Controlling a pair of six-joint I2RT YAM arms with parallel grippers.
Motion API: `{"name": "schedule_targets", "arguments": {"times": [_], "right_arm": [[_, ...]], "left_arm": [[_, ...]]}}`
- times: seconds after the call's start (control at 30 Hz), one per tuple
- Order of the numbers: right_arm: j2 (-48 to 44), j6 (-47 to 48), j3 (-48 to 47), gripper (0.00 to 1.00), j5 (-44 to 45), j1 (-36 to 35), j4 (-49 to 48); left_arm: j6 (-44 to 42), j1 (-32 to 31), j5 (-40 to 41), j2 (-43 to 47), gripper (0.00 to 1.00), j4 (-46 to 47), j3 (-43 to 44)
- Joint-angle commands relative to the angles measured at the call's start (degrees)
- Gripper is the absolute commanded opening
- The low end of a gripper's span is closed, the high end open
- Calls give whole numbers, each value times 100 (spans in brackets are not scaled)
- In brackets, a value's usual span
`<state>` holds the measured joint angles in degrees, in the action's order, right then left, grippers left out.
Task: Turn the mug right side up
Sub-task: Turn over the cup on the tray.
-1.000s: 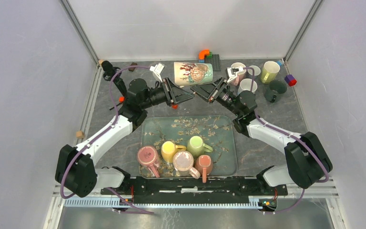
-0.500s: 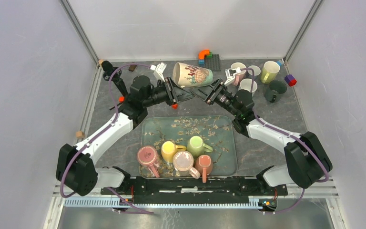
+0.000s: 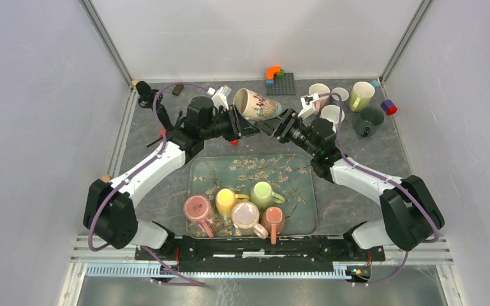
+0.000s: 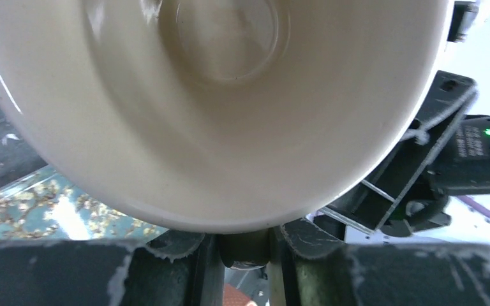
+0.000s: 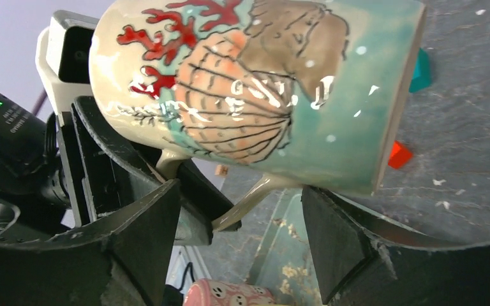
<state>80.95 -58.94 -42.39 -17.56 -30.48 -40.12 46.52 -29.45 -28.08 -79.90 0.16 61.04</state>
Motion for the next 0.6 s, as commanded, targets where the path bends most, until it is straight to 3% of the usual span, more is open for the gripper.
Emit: {"name": "schedule_targets", "arguments": {"times": [0.0, 0.4, 0.57], "right_arm": [[-367, 697, 5, 78, 145, -32, 609], [-1437, 1774, 147, 90, 1346, 11, 2420], [-2025, 2155, 204, 96, 1711, 9, 3063]], "left_arm": [[-750, -12, 546, -78, 2, 414, 648], [-1251, 44, 1015, -954, 2, 10, 1319], [-1688, 86, 1437, -1430, 2, -747, 1964]]}}
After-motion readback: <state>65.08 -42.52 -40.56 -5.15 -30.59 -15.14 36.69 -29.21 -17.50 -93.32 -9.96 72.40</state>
